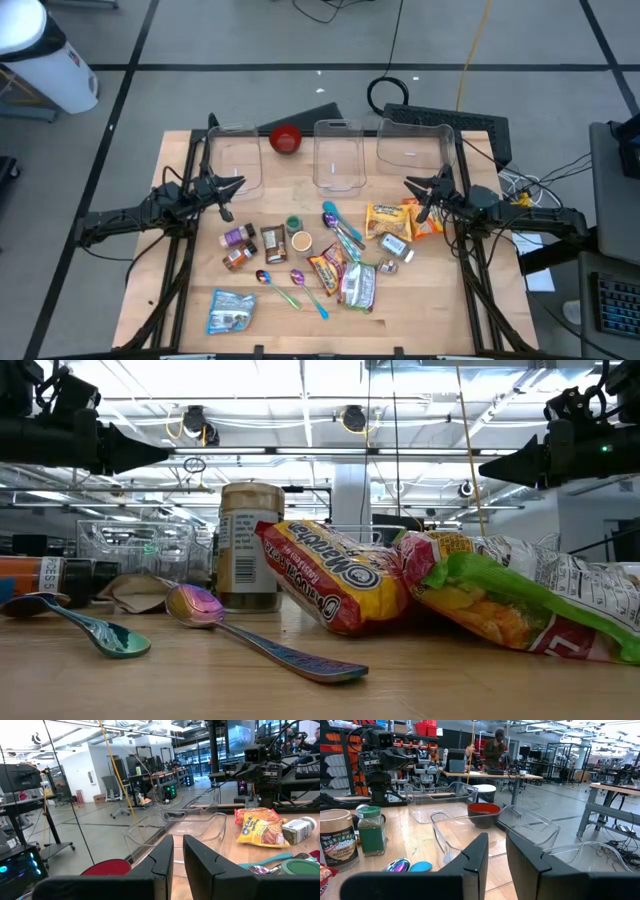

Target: Pick & Place Food Item

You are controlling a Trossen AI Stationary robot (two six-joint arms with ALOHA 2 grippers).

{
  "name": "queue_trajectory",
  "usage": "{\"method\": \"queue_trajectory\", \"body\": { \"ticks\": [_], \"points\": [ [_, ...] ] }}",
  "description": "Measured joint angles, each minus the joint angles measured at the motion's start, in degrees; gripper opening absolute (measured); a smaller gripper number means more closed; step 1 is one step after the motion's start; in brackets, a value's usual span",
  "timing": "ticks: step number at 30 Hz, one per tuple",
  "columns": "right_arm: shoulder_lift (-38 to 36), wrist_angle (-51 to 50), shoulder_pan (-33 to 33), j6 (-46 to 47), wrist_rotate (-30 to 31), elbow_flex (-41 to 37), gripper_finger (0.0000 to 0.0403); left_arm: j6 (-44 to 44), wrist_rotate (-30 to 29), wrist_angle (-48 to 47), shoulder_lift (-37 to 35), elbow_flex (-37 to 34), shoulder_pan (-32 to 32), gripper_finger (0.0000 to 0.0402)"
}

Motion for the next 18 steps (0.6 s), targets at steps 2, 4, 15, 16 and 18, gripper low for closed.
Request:
{"method": "queue_trajectory", "body": {
  "ticks": [2,4,15,16,18],
  "points": [
    [0.0,0.0,0.0,0.0,0.0,0.0,0.0059,0.0,0.0,0.0,0.0,0.0,0.0,0.0045],
    [0.0,0.0,0.0,0.0,0.0,0.0,0.0059,0.0,0.0,0.0,0.0,0.0,0.0,0.0044],
    [0.0,0.0,0.0,0.0,0.0,0.0,0.0059,0.0,0.0,0.0,0.0,0.0,0.0,0.0045],
    [0.0,0.1,0.0,0.0,0.0,0.0,0.0059,0.0,0.0,0.0,0.0,0.0,0.0,0.0045],
    [0.0,1.1,0.0,0.0,0.0,0.0,0.0059,0.0,0.0,0.0,0.0,0.0,0.0,0.0045]
  ]
}}
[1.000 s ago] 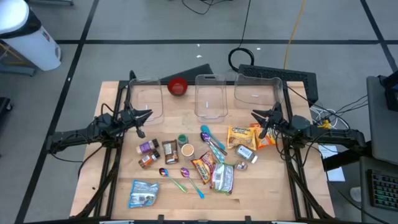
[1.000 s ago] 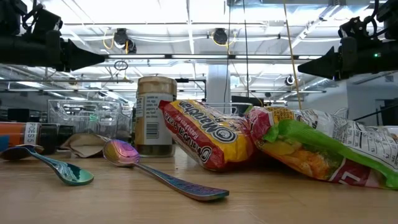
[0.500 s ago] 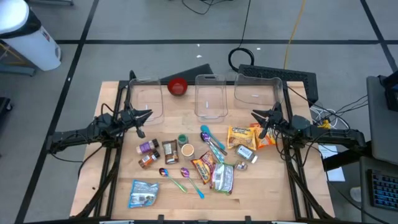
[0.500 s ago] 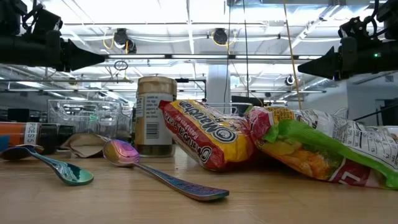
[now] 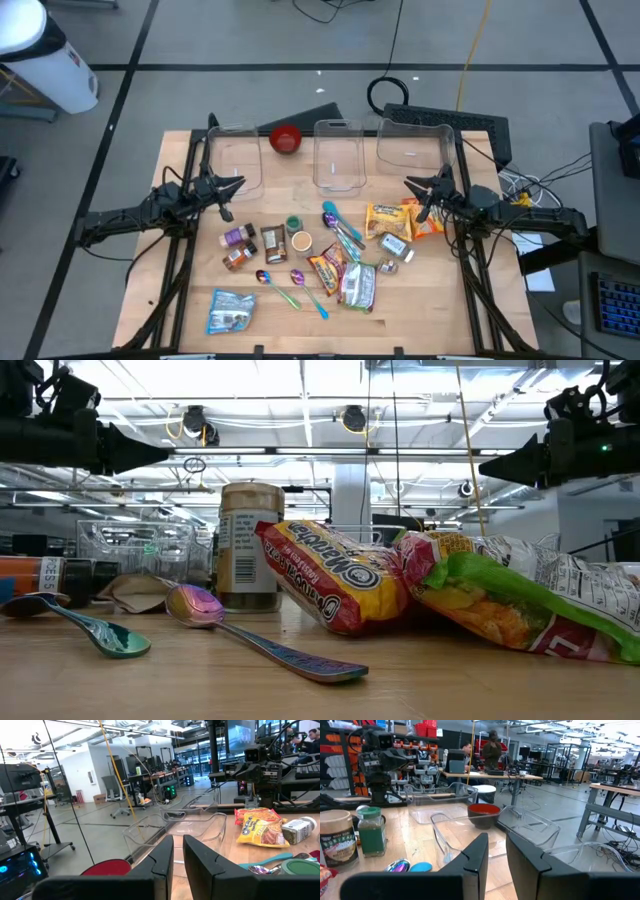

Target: Pick & Place Food Item

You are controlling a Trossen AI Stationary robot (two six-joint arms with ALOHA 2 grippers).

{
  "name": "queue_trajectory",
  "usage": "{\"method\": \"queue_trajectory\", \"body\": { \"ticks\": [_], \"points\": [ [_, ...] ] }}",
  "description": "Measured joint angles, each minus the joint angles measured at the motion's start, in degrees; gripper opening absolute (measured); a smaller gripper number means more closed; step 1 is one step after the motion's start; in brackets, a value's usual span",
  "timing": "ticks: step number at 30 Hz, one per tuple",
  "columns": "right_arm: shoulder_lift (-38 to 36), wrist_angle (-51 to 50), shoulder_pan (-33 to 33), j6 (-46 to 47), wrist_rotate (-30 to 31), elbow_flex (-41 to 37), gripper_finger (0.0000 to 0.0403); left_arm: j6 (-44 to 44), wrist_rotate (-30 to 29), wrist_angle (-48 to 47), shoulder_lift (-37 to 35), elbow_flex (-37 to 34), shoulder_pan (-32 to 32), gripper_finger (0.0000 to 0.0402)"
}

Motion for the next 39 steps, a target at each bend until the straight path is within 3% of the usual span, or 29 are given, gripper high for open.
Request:
{"method": "queue_trajectory", "body": {
  "ticks": [12,26,31,35,39],
  "points": [
    [0.0,3.2,0.0,11.8,0.0,0.0,0.0059,0.7,0.0,0.1,0.0,0.0,0.0,0.0045],
    [0.0,3.7,0.0,12.2,0.0,0.0,0.0059,-3.1,0.0,1.6,0.0,0.0,0.0,0.0045],
    [0.0,4.0,0.0,19.8,-0.1,0.0,0.0059,-6.0,0.0,1.4,0.0,0.0,0.0,0.0046],
    [0.0,4.2,0.0,24.2,-2.6,0.0,0.0059,-5.9,0.1,1.4,0.0,0.0,0.0,0.0067],
    [0.7,7.7,0.0,28.1,-7.1,0.0,0.0059,-6.1,2.3,1.5,0.0,0.6,0.0,0.0121]
  ]
}}
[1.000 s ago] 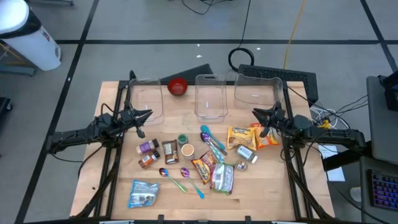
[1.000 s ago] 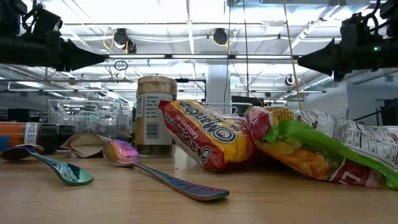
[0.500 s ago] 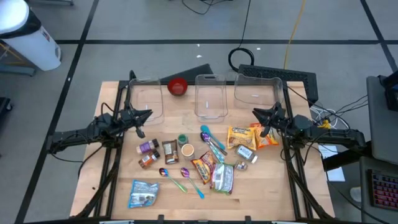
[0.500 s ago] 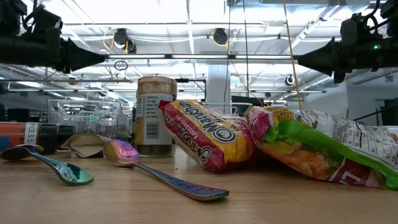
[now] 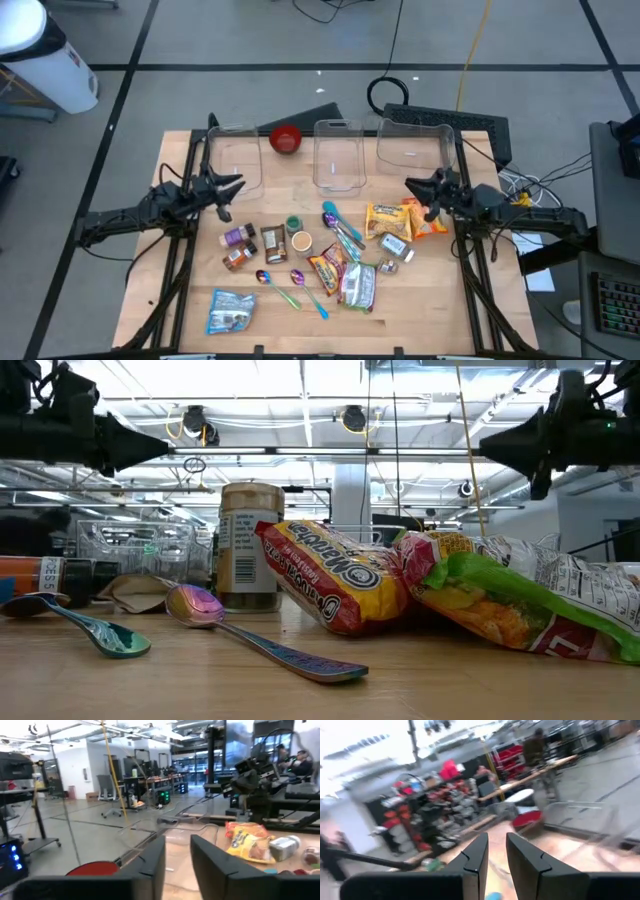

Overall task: Pick & Place Food Item
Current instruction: Put the violet seasoning bottle into the left transparent bin

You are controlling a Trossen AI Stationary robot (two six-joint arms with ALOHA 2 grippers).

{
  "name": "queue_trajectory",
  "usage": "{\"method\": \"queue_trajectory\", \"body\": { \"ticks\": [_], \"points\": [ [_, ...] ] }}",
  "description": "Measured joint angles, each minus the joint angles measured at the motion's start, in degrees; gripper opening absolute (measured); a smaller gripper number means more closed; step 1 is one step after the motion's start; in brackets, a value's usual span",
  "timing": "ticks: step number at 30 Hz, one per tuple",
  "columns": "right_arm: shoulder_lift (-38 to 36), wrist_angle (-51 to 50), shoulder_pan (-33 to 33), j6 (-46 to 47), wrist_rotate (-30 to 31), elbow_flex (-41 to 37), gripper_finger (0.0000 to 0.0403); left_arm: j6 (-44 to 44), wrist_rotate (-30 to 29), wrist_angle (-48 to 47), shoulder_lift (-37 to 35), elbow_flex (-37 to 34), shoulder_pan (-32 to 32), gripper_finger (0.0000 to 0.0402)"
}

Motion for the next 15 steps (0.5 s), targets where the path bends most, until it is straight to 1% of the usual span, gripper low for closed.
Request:
{"method": "queue_trajectory", "body": {
  "ticks": [2,5,8,12,15],
  "points": [
    [1.3,4.9,0.0,0.3,-1.9,0.0,0.0059,-1.7,1.9,-0.1,0.0,0.2,0.0,0.0154],
    [4.5,14.9,0.3,-1.2,-4.3,0.0,0.0060,-4.7,5.4,-0.2,0.0,0.6,0.0,0.0203],
    [8.8,23.6,1.3,-2.7,-7.7,0.0,0.0073,-6.3,9.0,0.4,0.0,1.0,-0.1,0.0242],
    [15.7,30.2,3.5,-3.0,-8.0,0.2,0.0122,-6.5,13.2,3.9,0.0,1.8,-0.6,0.0271],
    [21.6,31.1,5.4,-3.0,-8.1,2.1,0.0173,-8.6,14.3,7.0,0.0,2.5,-1.6,0.0277]
  ]
}}
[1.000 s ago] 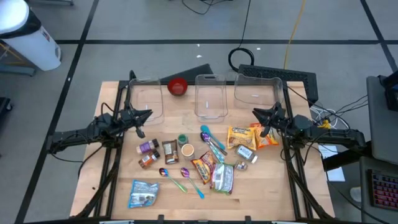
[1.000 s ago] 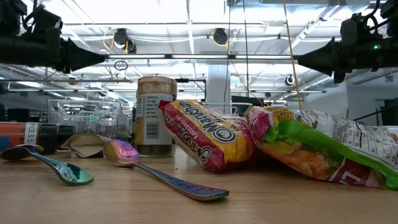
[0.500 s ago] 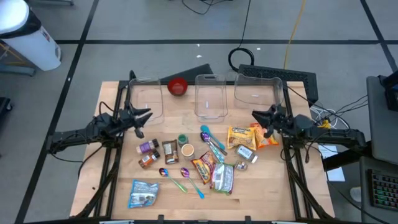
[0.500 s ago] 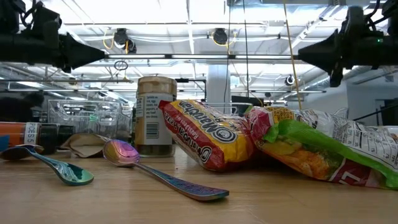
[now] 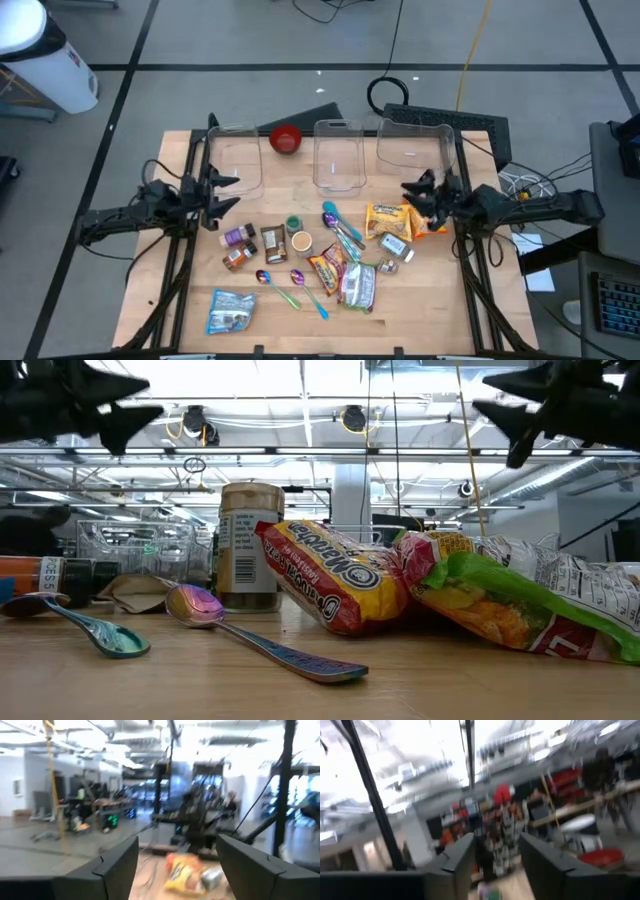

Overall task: Pick & Place Food Item
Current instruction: Put the violet seasoning bottle into the left transparent bin

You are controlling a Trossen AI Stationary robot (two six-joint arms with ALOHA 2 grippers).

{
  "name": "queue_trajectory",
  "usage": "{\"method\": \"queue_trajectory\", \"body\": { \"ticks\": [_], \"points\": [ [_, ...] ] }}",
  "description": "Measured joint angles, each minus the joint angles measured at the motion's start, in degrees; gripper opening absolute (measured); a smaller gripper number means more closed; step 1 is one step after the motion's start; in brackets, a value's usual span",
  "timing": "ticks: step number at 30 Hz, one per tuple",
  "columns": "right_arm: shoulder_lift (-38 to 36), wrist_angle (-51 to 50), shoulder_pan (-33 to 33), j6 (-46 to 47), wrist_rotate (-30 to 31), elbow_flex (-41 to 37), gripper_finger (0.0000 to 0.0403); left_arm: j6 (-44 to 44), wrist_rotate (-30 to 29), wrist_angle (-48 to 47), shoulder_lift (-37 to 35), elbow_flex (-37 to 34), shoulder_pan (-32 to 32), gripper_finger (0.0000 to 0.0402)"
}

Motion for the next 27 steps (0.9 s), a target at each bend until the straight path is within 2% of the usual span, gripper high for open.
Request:
{"method": "queue_trajectory", "body": {
  "ticks": [5,10,14,18,22,27],
  "points": [
    [10.6,1.5,4.7,-2.2,0.0,6.2,0.0251,-0.3,0.4,1.9,0.6,2.9,-2.4,0.0267],
    [21.5,8.9,9.1,-11.5,-0.1,13.9,0.0294,5.1,0.4,1.1,7.2,9.4,-5.1,0.0246],
    [28.2,12.0,10.5,-19.8,-0.1,18.9,0.0306,9.8,-1.7,-6.1,16.5,17.1,-7.6,0.0232],
    [33.1,11.3,10.5,-25.4,0.1,20.7,0.0303,11.8,-6.6,-17.5,26.9,25.3,-10.1,0.0222],
    [36.4,12.4,10.4,-25.1,0.1,21.0,0.0298,11.1,-10.9,-28.6,36.4,32.5,-12.0,0.0219],
    [39.4,12.0,10.4,-23.8,0.1,21.0,0.0295,4.0,-12.7,-42.0,45.1,39.4,-13.5,0.0220]
  ]
}}
